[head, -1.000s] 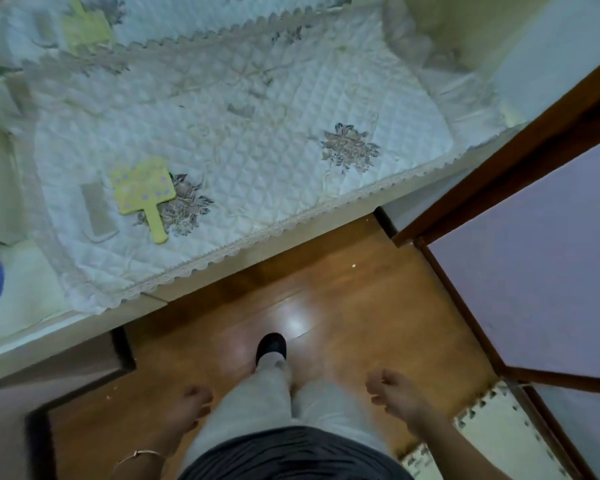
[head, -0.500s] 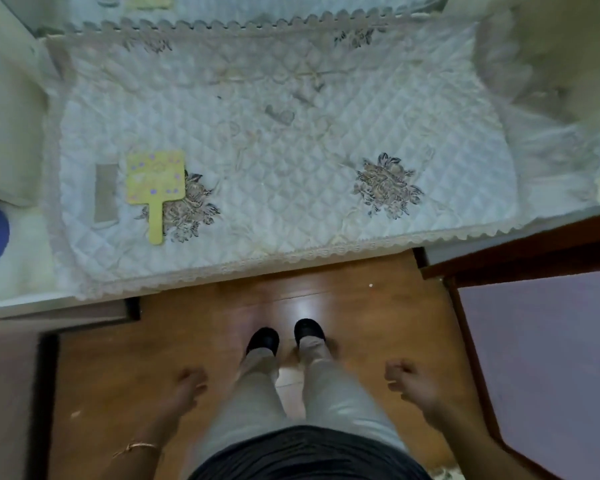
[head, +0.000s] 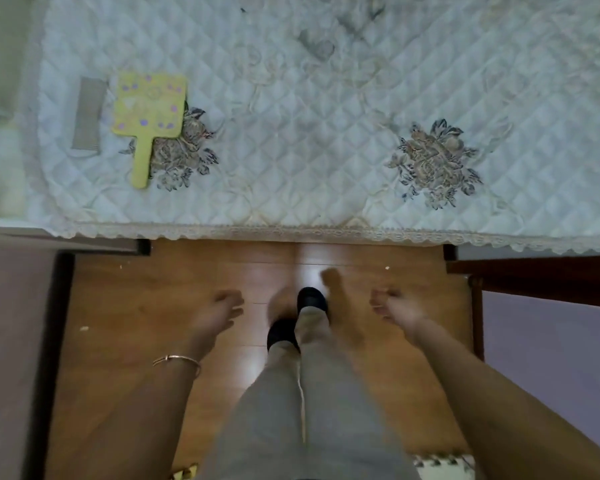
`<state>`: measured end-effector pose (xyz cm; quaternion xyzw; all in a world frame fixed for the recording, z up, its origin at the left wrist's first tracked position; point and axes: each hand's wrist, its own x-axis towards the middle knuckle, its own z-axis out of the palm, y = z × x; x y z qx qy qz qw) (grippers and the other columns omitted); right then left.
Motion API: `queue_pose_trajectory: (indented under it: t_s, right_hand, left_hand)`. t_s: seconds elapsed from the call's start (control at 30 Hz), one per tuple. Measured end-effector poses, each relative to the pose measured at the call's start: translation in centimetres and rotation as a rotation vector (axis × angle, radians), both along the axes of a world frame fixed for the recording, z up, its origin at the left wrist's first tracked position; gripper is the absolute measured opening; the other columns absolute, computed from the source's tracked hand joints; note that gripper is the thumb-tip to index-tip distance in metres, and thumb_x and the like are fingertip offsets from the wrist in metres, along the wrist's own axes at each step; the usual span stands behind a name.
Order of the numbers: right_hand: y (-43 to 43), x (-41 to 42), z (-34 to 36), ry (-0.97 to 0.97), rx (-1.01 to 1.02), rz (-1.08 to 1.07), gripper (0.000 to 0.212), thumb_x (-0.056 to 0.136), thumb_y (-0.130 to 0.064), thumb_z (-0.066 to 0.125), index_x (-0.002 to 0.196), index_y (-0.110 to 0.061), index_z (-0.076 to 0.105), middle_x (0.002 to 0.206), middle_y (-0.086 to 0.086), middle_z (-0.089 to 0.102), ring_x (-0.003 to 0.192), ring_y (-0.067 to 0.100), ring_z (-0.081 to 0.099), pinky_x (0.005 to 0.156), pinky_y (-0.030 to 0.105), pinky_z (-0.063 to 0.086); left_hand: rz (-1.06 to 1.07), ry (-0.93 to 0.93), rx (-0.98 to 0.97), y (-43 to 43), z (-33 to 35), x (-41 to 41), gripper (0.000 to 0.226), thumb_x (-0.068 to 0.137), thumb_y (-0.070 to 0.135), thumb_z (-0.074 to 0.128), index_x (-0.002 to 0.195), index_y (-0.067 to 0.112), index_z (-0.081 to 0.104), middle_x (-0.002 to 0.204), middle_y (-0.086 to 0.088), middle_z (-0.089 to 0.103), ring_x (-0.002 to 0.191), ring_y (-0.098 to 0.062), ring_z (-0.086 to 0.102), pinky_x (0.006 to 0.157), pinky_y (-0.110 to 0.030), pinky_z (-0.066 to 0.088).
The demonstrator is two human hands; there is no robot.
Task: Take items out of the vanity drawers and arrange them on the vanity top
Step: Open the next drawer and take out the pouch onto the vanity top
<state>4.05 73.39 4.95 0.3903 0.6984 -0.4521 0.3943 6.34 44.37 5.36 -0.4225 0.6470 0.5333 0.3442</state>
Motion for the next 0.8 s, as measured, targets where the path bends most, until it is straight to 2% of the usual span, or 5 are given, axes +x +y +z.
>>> queue_pose_trajectory:
  t_s: [0.13, 0.27, 0.43, 0.53, 0.8]
  right_hand:
    - [-2.5, -3.0, -1.9, 0.05, -0.088, -0.095, 0.023, 0.093, -0.014, 0.047, 0.113, -0.007, 0.055, 0.089, 0.006, 0.059, 0.068, 0.01, 0.052, 0.071, 0.027, 0.04]
    - [-3.7, -5.0, -3.7, 0.083, -0.186, -0.297, 0.01, 0.095, -0.021, 0.044, 0.103, -0.02, 0.049, 0.084, -0.005, 0.056, 0.072, 0.007, 0.053, 0.063, 0.021, 0.039]
    - [-3.5, -5.5, -5.3, 0.105, -0.343, -0.533, 0.016, 0.094, -0.018, 0.044, 0.081, -0.023, 0.05, 0.084, -0.006, 0.057, 0.077, 0.007, 0.056, 0.052, 0.018, 0.045]
    - [-3.5, -4.9, -5.4, 0.117, -0.381, -0.577, 0.017, 0.095, -0.019, 0.042, 0.08, -0.022, 0.049, 0.085, -0.007, 0.058, 0.08, 0.008, 0.056, 0.067, 0.022, 0.042]
    - [-4.0, -0.5, -2.4, 0.074, -0.319, -0.482, 0.012, 0.095, -0.015, 0.042, 0.093, -0.015, 0.054, 0.092, -0.002, 0.059, 0.085, 0.013, 0.056, 0.075, 0.026, 0.042]
  left_hand:
    - [0.089, 0.022, 0.113, 0.5, -2.4, -3.4, 0.025, 0.096, 0.017, 0.042, 0.119, 0.012, 0.051, 0.115, -0.006, 0.055, 0.106, -0.021, 0.053, 0.091, -0.033, 0.037]
    - [0.292, 0.105, 0.206, -0.5, -5.2, -5.4, 0.036, 0.099, 0.015, 0.032, 0.133, 0.008, 0.04, 0.123, -0.005, 0.049, 0.114, -0.022, 0.047, 0.1, -0.035, 0.035]
    - [0.503, 0.117, 0.298, -1.7, -6.3, -7.7, 0.027, 0.094, 0.005, 0.035, 0.077, 0.017, 0.053, 0.083, 0.004, 0.063, 0.086, -0.011, 0.06, 0.075, -0.025, 0.045]
    - [0.527, 0.102, 0.321, -1.8, -5.9, -7.4, 0.029, 0.093, 0.002, 0.037, 0.077, 0.018, 0.055, 0.062, 0.007, 0.069, 0.077, -0.008, 0.061, 0.073, -0.024, 0.047]
    - [0.559, 0.127, 0.4, -1.1, -3.0, -2.5, 0.023, 0.093, 0.008, 0.039, 0.082, 0.017, 0.056, 0.091, 0.002, 0.061, 0.091, -0.014, 0.06, 0.074, -0.027, 0.045]
